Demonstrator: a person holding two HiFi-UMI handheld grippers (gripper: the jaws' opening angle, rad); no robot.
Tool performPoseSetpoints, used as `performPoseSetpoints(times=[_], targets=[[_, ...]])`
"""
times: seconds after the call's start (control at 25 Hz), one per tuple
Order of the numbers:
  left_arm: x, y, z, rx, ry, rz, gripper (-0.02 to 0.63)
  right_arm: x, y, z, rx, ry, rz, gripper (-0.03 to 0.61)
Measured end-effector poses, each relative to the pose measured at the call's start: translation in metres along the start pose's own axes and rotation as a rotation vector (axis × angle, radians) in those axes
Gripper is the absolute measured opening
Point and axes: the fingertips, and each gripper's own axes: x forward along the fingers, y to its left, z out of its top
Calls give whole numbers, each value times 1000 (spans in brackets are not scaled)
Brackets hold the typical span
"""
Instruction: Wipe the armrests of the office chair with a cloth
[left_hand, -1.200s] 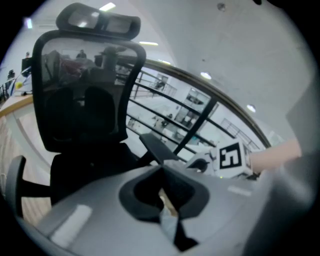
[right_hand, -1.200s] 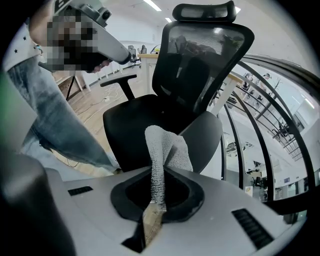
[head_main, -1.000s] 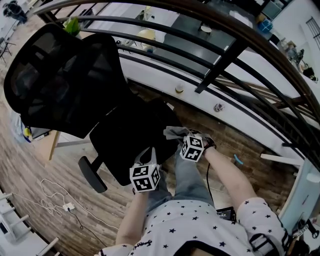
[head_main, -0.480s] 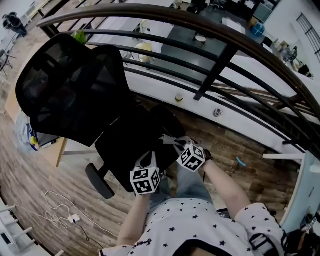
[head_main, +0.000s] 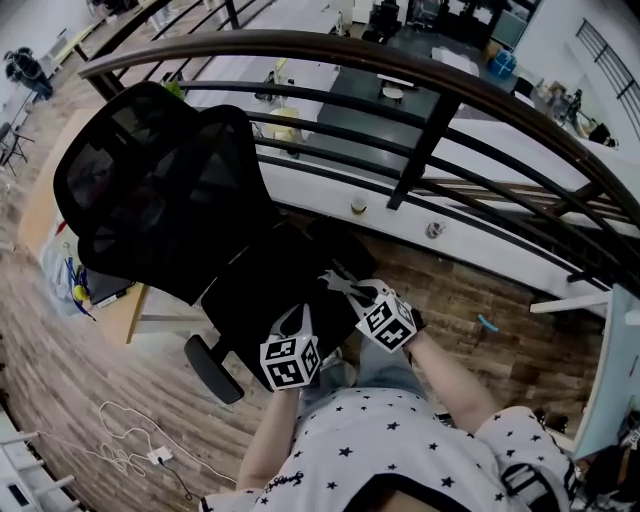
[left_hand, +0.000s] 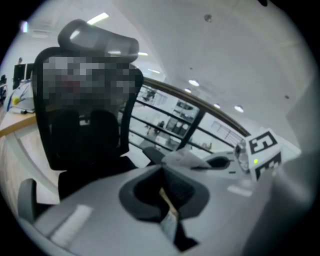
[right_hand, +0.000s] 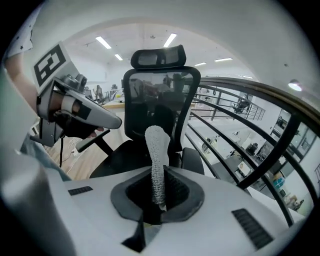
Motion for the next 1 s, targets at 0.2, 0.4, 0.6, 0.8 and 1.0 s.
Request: performPoseSetpoints(times=[0.2, 0.4, 0.6, 0.8, 1.0], targets=[[-12, 4, 2, 0, -8, -16, 8, -17, 10, 17, 20, -46, -31, 25], [-22, 14, 8, 9, -30, -19, 8, -30, 22, 33, 42, -99, -54, 25], [-32, 18, 9, 16, -47, -26, 8, -45, 34, 44, 64, -148, -69, 26], [-40, 20, 12, 26, -69, -36, 7, -53, 44, 49, 83, -178, -64, 25], [-46, 24, 14, 20, -84, -33, 8, -56, 52, 52, 118, -205, -57, 25]])
